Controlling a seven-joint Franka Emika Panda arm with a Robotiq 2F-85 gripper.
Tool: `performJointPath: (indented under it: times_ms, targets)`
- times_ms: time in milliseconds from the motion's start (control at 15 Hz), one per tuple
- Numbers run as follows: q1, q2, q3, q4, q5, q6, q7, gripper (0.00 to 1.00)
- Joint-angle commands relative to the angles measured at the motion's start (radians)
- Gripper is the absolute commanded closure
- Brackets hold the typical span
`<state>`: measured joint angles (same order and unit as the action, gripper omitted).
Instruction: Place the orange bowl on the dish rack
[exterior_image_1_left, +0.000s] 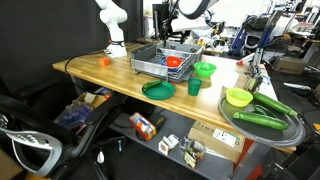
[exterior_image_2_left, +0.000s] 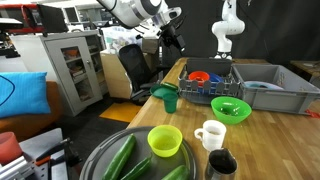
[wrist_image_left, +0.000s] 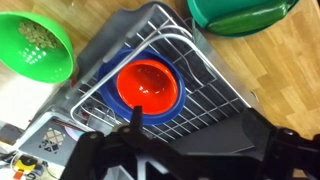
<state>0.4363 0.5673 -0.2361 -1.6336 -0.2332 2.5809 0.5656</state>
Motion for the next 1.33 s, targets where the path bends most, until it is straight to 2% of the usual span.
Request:
performJointPath:
  times_ms: [0, 267, 533, 600, 667, 1267]
  targets:
    - [0.031, -0.155, -0.009, -0.208, -0.073, -0.009, 0.181, 0.00]
    - [-0.006, -0.286, 0.040, -0.429, -0.081, 0.035, 0.394, 0.00]
    - [-0.068, -0.406, 0.089, -0.665, -0.054, 0.147, 0.575, 0.00]
    - [-0.078, -0.339, 0.107, -0.561, -0.085, 0.070, 0.533, 0.00]
    - [-0.092, -0.356, 0.119, -0.594, -0.090, 0.084, 0.543, 0.00]
    - [-0.104, -0.346, 0.134, -0.570, -0.089, 0.081, 0.540, 0.00]
